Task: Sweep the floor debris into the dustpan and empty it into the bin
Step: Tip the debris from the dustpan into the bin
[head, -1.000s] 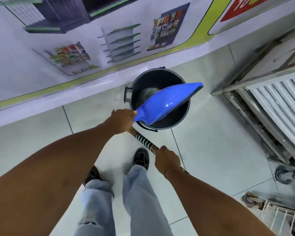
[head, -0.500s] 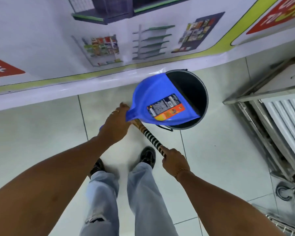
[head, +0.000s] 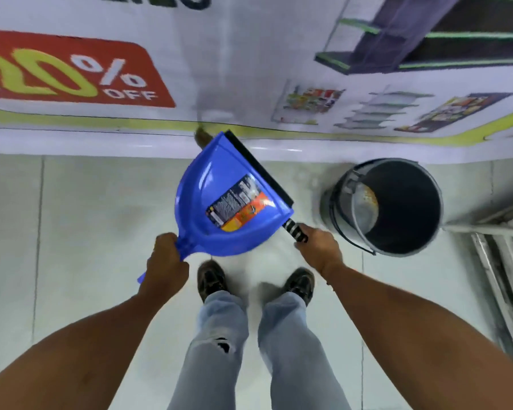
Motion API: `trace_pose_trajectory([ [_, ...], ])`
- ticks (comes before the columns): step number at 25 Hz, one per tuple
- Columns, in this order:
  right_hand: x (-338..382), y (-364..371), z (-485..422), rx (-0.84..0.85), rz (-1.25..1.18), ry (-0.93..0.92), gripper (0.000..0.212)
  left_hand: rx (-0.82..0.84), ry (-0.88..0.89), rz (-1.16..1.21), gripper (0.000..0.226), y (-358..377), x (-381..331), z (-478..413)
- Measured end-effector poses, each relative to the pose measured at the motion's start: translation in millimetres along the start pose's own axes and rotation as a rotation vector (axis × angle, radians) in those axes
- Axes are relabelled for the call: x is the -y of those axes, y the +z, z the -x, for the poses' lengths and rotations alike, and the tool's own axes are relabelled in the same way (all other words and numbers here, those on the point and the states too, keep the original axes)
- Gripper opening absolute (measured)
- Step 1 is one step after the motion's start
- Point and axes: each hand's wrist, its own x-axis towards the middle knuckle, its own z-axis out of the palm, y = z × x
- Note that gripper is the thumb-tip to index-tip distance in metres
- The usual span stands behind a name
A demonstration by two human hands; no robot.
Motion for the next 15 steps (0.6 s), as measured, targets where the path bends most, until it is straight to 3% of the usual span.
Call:
trace_pose_trajectory([
  [8, 146.9, -22.1, -150.1, -0.101, 0.344, -0.294, 0.048, -0.038, -0.324, 0.165, 0.029, -8.6, 107.6, -26.6],
  [12, 204.0, 27.6, -255.7, -0.051, 0.548, -0.510, 0.053, -0.054, -0.439, 0.277, 0.034, 46.8, 125.9, -79.6],
  [15, 235.3, 79.6, -329.2, -0.088, 0.651, -0.551, 0.041, -0.069, -0.469, 0.326, 0.035, 92.5, 133.7, -132.1],
])
